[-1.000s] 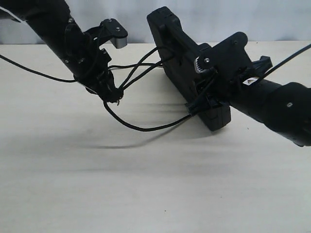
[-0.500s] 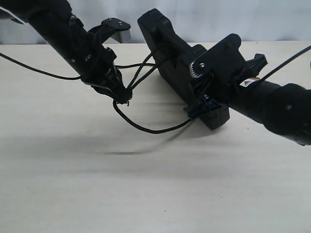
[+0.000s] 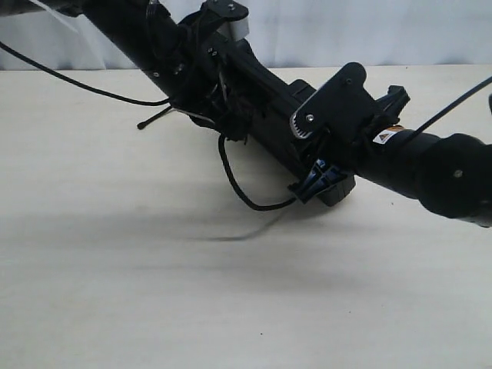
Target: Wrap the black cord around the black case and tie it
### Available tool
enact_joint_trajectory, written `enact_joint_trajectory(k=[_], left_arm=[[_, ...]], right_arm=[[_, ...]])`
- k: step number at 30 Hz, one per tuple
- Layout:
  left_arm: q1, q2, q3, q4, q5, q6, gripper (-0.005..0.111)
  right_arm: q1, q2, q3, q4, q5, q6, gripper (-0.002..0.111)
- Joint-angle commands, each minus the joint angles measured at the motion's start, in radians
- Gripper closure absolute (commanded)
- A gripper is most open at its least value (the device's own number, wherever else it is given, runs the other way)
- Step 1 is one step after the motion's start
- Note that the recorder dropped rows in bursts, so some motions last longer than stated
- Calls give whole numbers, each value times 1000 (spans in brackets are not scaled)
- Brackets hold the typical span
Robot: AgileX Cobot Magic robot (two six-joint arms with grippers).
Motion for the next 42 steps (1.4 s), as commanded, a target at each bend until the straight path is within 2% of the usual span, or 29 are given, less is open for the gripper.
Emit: enact_joint_trajectory(k=[1,4,7,8,12,13,16,17,22,23,26,31,34,42], left_arm=[[-7,7,-8,5,-63,24,107],[-7,3,-8,53,-65,24,107],[-7,-6,-8,141,-50,22,107],[-5,-9,-8,161,-41,18,107],[11,-34,-8,199,38,17,107],[19,-36,-8,180,83,17,107],[37,-36,-8,92,186,36,107],[44,-36,-8,9,205,82,107],[44,-36,-8,-198,205,208,107],[44,-36,-8,-198,193,211,107],[44,-36,-8,-195,32,227,107],[44,-28,-8,-141,-66,255,107],[44,-14,-8,-87,-74,255,107],[44,27,-8,-80,-119,255,107]], right_arm=[[2,-10,-2,-13,61,-1,82],[2,-10,-2,-13,67,-1,69],[2,-10,-2,-10,32,-1,70],[2,-10,-2,-10,22,-1,71],[0,-10,-2,-10,0,-1,98],[0,-10,-2,-6,0,-1,104],[0,-10,-2,-6,-4,-1,104],[0,-10,-2,-6,-9,-1,104],[0,-10,-2,-6,-14,-1,104],[0,-10,-2,-6,-14,-1,104],[0,-10,-2,-6,-14,-1,104],[0,-10,-2,-6,-8,-1,103],[2,-10,-2,-6,-8,27,94],[2,-19,-2,-6,62,154,47]])
